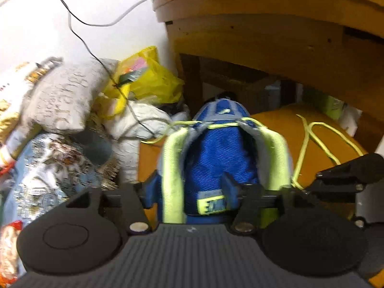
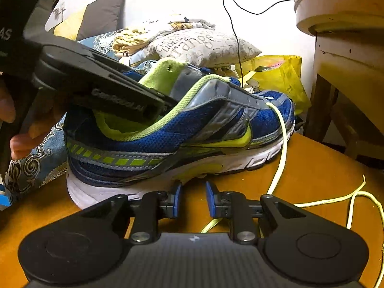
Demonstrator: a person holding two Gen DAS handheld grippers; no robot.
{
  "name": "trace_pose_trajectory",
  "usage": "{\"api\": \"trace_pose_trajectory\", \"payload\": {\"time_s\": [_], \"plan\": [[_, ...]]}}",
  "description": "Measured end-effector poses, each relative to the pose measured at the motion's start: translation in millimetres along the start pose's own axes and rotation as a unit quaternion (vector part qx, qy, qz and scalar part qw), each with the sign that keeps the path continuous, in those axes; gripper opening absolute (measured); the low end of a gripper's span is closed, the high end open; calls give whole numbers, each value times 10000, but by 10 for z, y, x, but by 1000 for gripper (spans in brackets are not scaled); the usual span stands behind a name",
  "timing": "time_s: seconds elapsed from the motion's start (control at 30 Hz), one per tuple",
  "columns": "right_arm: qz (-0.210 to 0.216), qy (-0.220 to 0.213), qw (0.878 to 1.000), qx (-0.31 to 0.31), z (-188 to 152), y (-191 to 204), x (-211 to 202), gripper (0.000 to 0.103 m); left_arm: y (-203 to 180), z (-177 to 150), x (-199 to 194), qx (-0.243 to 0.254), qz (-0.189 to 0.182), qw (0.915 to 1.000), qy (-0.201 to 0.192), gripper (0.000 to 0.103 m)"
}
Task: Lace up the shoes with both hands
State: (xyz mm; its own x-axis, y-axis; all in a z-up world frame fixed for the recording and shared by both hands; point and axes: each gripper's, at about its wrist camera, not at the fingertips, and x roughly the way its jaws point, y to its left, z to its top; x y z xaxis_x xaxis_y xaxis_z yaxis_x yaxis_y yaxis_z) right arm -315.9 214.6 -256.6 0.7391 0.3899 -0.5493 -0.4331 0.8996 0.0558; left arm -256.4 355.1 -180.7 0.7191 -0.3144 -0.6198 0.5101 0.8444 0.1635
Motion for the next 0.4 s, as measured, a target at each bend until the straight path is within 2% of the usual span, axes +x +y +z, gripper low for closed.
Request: {"api": "trace_pose_trajectory", "payload": {"time_s": [0.07, 0.17, 0.27, 0.3, 0.37, 0.4], "plan": [[24, 35, 10000, 7, -3, 4, 4, 26, 26, -1, 1, -2, -165, 9999, 50, 73], [8, 98, 10000, 6, -4, 10, 17, 31, 64, -4, 8, -22, -351, 9993, 118, 76], [-17, 117, 9999, 17, 0, 4, 28, 34, 196, -3, 80, -519, -611, 9956, 493, 78], [-34, 132, 9999, 8, 0, 6, 33, 36, 244, -7, 104, -707, -701, 9931, 620, 81], [-74, 169, 9998, -28, 0, 16, 45, 40, 311, -34, 119, -905, -821, 9900, 702, 83], [-84, 175, 9998, -60, 0, 22, 50, 40, 312, -48, 110, -846, -858, 9905, 660, 84]]}}
